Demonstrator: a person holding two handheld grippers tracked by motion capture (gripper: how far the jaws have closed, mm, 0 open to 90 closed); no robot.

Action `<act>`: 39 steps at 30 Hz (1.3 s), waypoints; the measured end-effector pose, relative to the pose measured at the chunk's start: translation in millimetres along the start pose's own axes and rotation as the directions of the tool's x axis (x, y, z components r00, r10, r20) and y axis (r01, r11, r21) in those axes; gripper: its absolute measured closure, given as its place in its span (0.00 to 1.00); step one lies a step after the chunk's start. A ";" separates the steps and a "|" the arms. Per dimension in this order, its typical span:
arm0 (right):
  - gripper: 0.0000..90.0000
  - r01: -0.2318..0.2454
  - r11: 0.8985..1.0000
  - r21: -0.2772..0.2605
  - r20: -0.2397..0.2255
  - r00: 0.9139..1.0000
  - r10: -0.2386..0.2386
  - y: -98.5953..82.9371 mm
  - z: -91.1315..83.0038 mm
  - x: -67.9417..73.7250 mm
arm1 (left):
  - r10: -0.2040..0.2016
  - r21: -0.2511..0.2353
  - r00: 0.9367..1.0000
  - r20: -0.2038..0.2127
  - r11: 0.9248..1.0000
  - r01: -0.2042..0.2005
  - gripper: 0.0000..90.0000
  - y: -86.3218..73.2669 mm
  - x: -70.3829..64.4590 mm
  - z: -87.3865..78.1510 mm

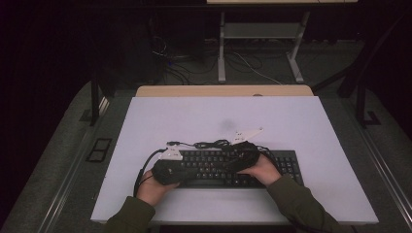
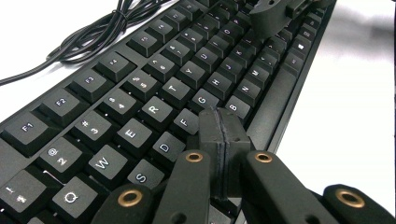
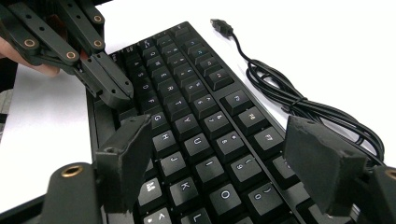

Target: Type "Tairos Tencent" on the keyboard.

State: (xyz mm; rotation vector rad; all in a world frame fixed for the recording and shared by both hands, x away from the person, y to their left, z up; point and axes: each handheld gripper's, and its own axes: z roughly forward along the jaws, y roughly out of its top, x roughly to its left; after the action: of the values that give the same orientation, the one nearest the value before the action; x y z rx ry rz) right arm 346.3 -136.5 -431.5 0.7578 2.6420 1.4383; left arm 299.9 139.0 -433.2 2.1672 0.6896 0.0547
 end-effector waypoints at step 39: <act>0.27 0.002 1.000 0.008 -0.002 1.000 -0.002 -0.1 2.5 1.1 | -0.026 -0.050 0.997 -0.073 0.998 0.022 0.99 10.8 22.4 -7.6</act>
State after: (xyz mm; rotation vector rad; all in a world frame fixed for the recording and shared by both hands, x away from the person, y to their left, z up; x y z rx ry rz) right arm 346.0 -134.1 -432.8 0.7548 2.6504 1.4303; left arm 321.7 150.1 -424.6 2.1177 0.7485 0.1382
